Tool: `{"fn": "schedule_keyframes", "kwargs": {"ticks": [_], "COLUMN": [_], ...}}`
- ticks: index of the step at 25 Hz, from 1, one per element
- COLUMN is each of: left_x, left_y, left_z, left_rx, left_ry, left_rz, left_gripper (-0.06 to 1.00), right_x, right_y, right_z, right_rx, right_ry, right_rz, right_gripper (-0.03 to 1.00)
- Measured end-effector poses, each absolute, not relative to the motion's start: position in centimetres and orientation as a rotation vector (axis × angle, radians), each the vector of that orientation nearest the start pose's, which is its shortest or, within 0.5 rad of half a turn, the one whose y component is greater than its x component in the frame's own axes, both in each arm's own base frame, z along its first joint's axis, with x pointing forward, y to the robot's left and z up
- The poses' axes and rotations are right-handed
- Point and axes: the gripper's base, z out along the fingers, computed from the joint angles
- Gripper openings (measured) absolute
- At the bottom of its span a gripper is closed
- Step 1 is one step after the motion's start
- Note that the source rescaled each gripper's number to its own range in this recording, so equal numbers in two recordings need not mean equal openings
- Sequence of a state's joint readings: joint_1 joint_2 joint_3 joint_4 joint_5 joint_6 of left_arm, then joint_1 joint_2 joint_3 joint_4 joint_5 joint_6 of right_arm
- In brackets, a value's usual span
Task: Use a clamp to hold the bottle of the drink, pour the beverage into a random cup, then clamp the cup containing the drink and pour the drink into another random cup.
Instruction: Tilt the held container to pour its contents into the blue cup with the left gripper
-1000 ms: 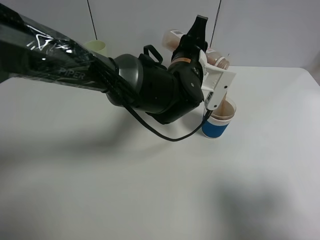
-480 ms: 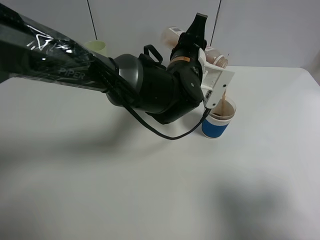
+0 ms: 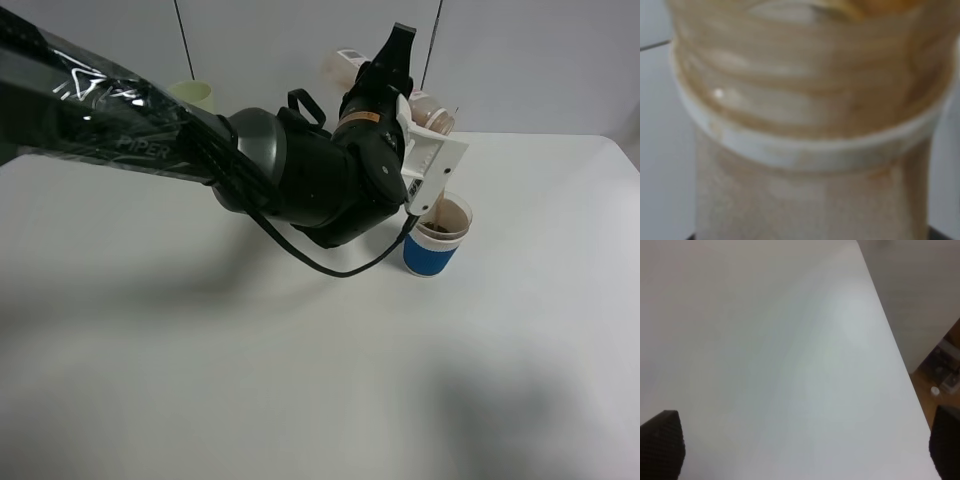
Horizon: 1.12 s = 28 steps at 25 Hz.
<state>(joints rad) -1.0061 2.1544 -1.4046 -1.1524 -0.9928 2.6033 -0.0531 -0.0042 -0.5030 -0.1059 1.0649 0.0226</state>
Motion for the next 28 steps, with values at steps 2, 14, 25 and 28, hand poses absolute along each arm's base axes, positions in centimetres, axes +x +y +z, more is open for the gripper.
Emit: {"fn": "schedule_keyframes", "kwargs": {"ticks": [2,14,25,28], "left_x": [30.35,30.34,30.33,30.32], "left_y": [-34.96,-35.15,-35.24,-35.26], "left_z": [19.48,19.99,20.17,20.30], "left_rx": [1.480,1.462,1.456,1.448], "left_ry": [1.012,0.938,0.911,0.897], "left_rz": [1.249,1.290,1.302,1.313], "left_gripper": [0.00,0.00,0.00,0.00], "right_x": [-0.67,-0.67,-0.67,-0.67], "right_y": [-0.81,-0.81,-0.81,-0.81], "right_z": [27.81,27.81,27.81,27.81], "right_rx": [0.083,0.083,0.083,0.083], "right_ry": [2.038,2.038,2.038,2.038], "right_rz": [-0.146,-0.146,-0.146,-0.146], "right_gripper": [1.00,1.00,1.00,1.00]}}
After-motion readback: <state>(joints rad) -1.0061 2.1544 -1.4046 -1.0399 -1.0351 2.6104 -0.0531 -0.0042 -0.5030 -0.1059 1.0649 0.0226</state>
